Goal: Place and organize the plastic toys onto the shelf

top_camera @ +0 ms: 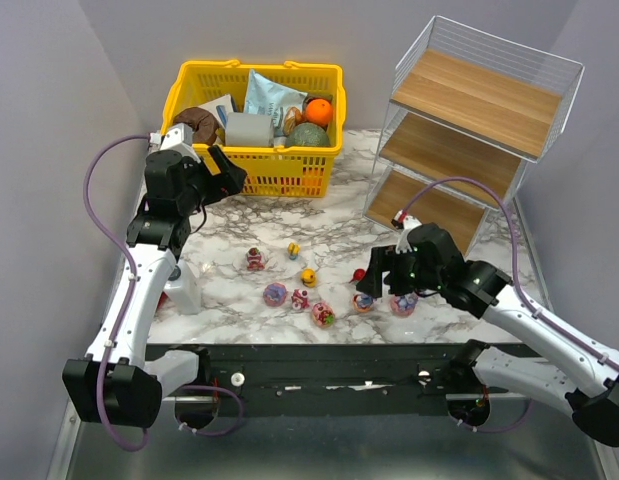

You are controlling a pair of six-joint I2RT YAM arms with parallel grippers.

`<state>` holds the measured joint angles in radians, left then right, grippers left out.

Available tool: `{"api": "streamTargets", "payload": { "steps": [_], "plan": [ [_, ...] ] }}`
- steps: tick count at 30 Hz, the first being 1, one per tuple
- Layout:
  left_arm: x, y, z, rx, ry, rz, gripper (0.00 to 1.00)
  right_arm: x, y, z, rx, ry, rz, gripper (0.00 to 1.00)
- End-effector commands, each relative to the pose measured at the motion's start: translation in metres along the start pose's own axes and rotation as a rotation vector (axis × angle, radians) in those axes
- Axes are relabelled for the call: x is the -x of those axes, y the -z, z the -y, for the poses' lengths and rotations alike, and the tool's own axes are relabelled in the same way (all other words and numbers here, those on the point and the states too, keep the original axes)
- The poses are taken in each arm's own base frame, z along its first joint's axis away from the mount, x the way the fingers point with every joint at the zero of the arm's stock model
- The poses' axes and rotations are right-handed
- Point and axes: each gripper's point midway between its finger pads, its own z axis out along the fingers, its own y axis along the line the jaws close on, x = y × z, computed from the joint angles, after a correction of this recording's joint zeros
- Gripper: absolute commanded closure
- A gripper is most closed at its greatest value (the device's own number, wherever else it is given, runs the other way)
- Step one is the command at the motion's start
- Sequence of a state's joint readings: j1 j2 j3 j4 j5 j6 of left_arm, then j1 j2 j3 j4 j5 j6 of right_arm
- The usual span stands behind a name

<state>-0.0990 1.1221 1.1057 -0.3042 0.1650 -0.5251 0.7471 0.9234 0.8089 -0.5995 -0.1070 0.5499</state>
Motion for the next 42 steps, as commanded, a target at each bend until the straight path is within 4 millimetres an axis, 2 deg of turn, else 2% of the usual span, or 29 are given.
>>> {"api": "streamTargets", "payload": {
  "steps": [1,4,8,12,17,25,28,29,36,42],
  "plan": [
    [0.001,0.004,0.013,-0.062,-0.005,-0.02,0.01,-0.015,-0.015,0.005,0.013,0.094,-0.021,0.12],
    [-0.001,0.004,0.012,-0.06,-0.002,-0.024,0.01,-0.023,-0.023,0.007,-0.015,0.099,-0.021,0.07],
    [-0.004,0.002,0.01,-0.057,-0.003,-0.033,0.01,-0.027,-0.035,0.014,-0.083,0.09,-0.02,0.08],
    [-0.007,0.001,0.007,-0.05,-0.004,-0.041,0.01,-0.031,-0.044,0.018,-0.134,0.077,-0.014,0.14],
    [-0.007,-0.001,0.006,-0.043,-0.012,-0.044,0.01,-0.04,-0.053,0.032,-0.221,0.033,-0.036,0.25],
    [-0.011,-0.005,0.002,-0.03,-0.018,-0.059,0.01,-0.041,-0.055,0.039,-0.266,0.0,-0.019,0.34],
    [-0.012,-0.006,-0.001,-0.02,-0.018,-0.062,0.01,-0.042,-0.056,0.037,-0.265,-0.01,-0.024,0.41],
    [-0.012,-0.006,-0.002,-0.013,-0.019,-0.06,0.01,-0.041,-0.055,0.036,-0.261,-0.015,-0.024,0.45],
    [-0.016,-0.008,-0.009,0.014,-0.022,-0.069,0.01,-0.039,-0.048,0.032,-0.259,-0.03,-0.034,0.55],
    [-0.017,-0.007,-0.009,0.014,-0.02,-0.074,0.01,-0.029,-0.039,0.035,-0.311,-0.062,-0.006,0.6]
  ]
}}
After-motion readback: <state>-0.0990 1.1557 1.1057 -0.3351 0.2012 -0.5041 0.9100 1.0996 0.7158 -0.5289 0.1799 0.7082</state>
